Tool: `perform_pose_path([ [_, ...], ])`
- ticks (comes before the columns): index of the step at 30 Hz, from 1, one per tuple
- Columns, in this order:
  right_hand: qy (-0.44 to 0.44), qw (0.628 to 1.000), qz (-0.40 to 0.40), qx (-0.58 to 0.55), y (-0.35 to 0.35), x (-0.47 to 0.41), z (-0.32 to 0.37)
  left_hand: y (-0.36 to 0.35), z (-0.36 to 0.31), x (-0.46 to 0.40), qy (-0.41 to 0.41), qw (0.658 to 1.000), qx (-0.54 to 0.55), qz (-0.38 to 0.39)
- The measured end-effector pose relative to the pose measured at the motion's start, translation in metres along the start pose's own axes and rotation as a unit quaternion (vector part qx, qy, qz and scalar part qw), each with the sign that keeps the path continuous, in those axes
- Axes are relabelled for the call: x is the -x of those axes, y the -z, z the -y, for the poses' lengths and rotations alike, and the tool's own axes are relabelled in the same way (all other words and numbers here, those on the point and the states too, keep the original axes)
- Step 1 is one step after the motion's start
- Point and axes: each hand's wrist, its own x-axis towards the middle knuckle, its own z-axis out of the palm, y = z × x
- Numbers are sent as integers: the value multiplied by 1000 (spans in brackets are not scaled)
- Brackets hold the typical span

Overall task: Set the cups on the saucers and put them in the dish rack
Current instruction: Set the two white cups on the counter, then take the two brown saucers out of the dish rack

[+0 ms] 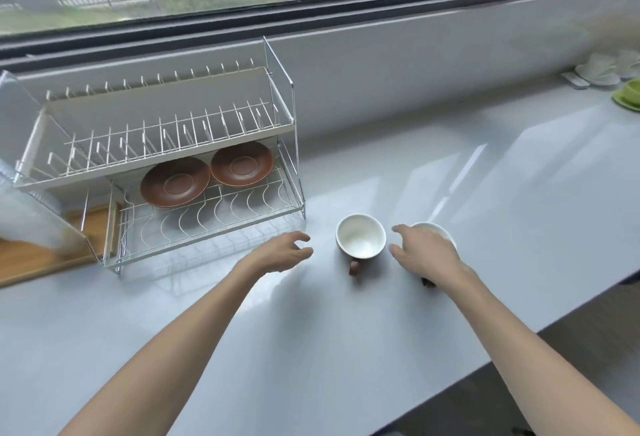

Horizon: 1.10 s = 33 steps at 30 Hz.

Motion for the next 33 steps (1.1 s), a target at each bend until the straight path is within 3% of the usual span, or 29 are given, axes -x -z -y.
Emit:
perform_pose_path([
  [3,97,992,65,52,10,-9,36,28,14,18,-7,991,-131,-12],
  [7,208,967,119,88,21,-20,94,65,38,43,14,976,-212,-37],
  [10,253,956,107,106,28,-28,136,94,54,61,43,965,-254,-45],
  [14,303,946,35,109,34,-39,179,126,70,76,69,945,-299,-110],
  [18,327,942,-33,67,34,-50,209,138,82,73,85,937,-287,-182],
  [25,303,945,-124,-17,17,-78,233,124,92,33,13,897,-213,-386],
  [33,281,935,-209,-57,1,-126,239,104,79,-12,23,866,-65,-495],
])
